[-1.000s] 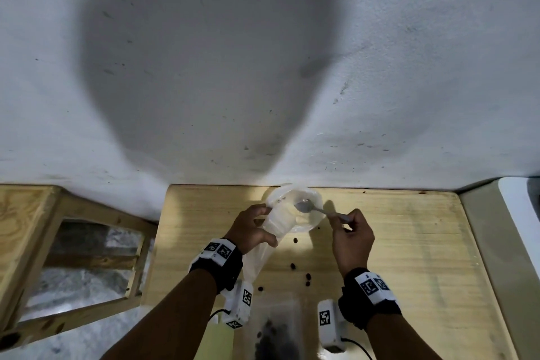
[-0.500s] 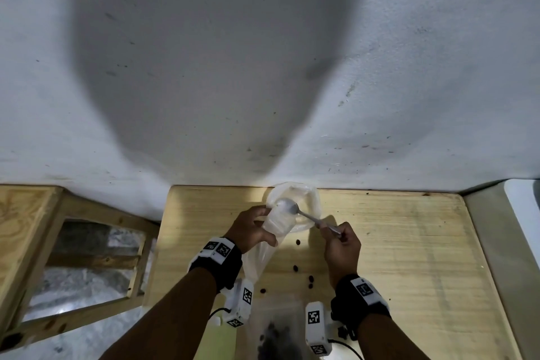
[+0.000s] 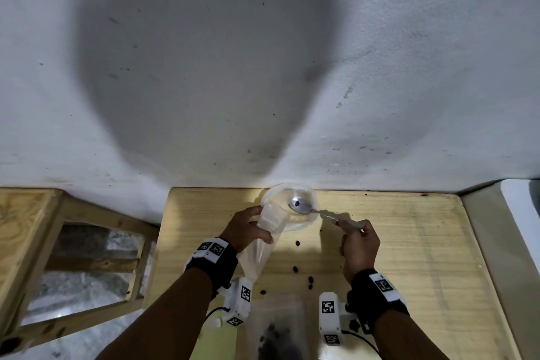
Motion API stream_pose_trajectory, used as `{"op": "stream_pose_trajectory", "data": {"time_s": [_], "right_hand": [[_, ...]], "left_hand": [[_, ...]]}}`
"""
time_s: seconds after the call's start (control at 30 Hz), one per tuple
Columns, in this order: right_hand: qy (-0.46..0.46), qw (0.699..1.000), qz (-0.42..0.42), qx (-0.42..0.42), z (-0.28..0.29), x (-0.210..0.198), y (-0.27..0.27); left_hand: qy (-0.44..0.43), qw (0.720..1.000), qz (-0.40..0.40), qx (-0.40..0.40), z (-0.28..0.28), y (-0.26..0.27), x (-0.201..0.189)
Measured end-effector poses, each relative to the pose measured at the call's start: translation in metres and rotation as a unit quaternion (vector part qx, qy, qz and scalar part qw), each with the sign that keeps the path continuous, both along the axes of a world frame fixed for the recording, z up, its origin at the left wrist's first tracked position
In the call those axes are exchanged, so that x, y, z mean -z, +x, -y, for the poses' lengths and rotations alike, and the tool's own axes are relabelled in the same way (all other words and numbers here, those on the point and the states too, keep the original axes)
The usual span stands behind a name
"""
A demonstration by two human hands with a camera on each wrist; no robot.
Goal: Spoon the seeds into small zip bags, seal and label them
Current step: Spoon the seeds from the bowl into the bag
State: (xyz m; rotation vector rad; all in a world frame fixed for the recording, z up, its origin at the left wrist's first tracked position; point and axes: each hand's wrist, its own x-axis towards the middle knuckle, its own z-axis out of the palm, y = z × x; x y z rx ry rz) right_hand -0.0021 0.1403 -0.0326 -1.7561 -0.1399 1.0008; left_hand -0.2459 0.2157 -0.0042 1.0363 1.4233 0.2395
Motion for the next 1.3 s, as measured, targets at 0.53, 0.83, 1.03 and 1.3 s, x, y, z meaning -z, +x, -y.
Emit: {"op": "stream_pose_trajectory", "data": {"time_s": [0.53,0.83,1.03,1.3], "right_hand": [[0.184,0.969,0.094,-0.135,-0.017,-0.075,0.012],[0.205,0.937,0.231,-0.164,-0.04,-0.097,-0.003],[0.11,0.963,0.231,-0.091,-0.037,-0.071,-0.004],[-0.041,0.98,0.122,-0.152,-0.038,-0.033,-0.017]], "left_hand": [[0.036,0.999,-0.035,0.016,0.006,0.013,-0.002],[0.025,0.999,-0.026,0.01,0.006,0.016,-0.006],[0.025,0.999,-0.02,0.006,0.006,0.017,-0.008],[0.035,0.999,-0.031,0.015,0.013,0.012,-0.012]]}}
